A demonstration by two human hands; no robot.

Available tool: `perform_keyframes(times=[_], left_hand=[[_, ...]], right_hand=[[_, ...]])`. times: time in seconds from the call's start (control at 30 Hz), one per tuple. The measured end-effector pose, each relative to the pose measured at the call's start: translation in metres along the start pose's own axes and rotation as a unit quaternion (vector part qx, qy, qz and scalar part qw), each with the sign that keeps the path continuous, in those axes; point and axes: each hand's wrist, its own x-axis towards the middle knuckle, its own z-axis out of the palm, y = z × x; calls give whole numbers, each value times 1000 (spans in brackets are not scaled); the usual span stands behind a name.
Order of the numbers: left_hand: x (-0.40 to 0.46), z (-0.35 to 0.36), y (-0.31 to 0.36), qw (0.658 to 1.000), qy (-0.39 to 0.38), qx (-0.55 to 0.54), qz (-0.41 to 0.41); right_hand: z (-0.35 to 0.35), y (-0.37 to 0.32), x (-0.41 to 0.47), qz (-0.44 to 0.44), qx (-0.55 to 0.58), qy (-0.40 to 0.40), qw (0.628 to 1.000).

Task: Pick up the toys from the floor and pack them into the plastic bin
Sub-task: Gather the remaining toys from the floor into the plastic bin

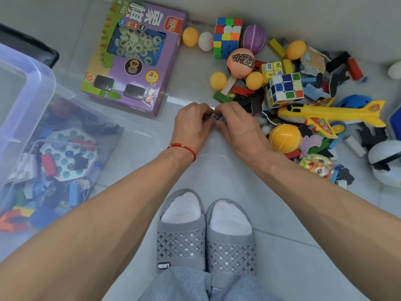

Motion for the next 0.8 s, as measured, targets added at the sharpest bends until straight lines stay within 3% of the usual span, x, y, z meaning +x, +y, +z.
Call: perform_keyframes(times=[0.23,0.6,0.67,0.73,0.77,0.8], left_hand=[[-1,1,3,1000,-17,-1,18],[1,3,29,989,-81,85,85],[-3,1,28,995,-67,58,39],[-12,-3,27,995,-37,-54,-73],[-18,-6,27,975,-27,-164,-146],[-23,-9,27,931,-27,-294,-215]], right_hand=[[3,9,-7,11,-51,-4,999],[-11,5,-20,48,-153,-8,987],[-11,5,-20,52,-173,-15,983],[-11,5,-20,63,-190,-23,980],[-12,4,-19,66,-195,-26,978],[-13,4,-19,68,-197,-30,978]])
